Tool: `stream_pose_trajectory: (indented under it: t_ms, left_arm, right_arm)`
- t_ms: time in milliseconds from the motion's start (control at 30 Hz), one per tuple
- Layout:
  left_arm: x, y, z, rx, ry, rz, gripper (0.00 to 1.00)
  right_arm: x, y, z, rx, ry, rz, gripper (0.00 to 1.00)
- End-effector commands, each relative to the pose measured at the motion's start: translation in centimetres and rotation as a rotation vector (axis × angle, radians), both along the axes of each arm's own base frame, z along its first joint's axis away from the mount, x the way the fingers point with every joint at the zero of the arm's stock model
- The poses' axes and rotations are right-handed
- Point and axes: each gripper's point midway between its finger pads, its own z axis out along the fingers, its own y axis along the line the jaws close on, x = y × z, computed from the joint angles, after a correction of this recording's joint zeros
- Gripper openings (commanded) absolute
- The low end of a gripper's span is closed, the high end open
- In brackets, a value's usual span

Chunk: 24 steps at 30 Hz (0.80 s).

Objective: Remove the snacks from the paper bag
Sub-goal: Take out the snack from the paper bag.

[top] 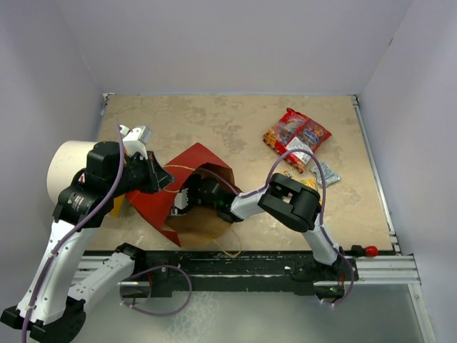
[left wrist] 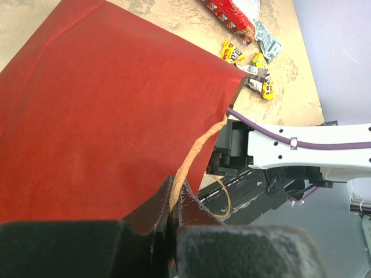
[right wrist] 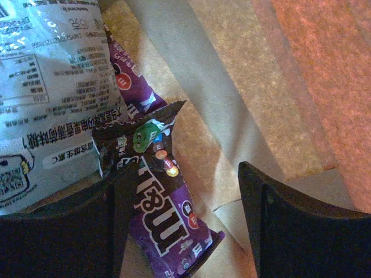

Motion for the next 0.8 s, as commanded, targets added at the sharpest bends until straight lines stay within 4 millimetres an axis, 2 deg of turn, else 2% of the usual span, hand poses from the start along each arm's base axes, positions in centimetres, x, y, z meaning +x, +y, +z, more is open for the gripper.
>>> stream_pose_trajectory:
  t_ms: [0, 167, 533, 667, 767]
  left_arm:
    - [0.3, 0.0, 1.7, -0.015, -0.054, 0.007, 0.0]
    - [0.2, 0.0, 1.8, -0.018, -0.051, 0.003, 0.0]
    - [0.2, -0.2, 1.6, -0.026, -0.043, 0.0, 0.0]
    - [0.1, -0.2, 1.6, -0.032, -0.038, 0.003, 0.0]
    - [0.0, -0.2, 1.6, -0.037, -0.036, 0.007, 0.0]
  right_arm:
    - [-1.8, 0.1, 1.0, -0.01, 0.03, 0.075, 0.74]
    - [-2.8, 0.0, 1.4, 0.005, 0.062, 0.109, 0.76]
    - [-8.3, -1.2, 3.2, 0.065, 0.165, 0.321, 0.76]
    - [-8.2, -1.0, 2.6, 0.066, 0.178, 0.32, 0.76]
    - [-6.7, -0.5, 1.8, 0.06, 0.166, 0.257, 0.76]
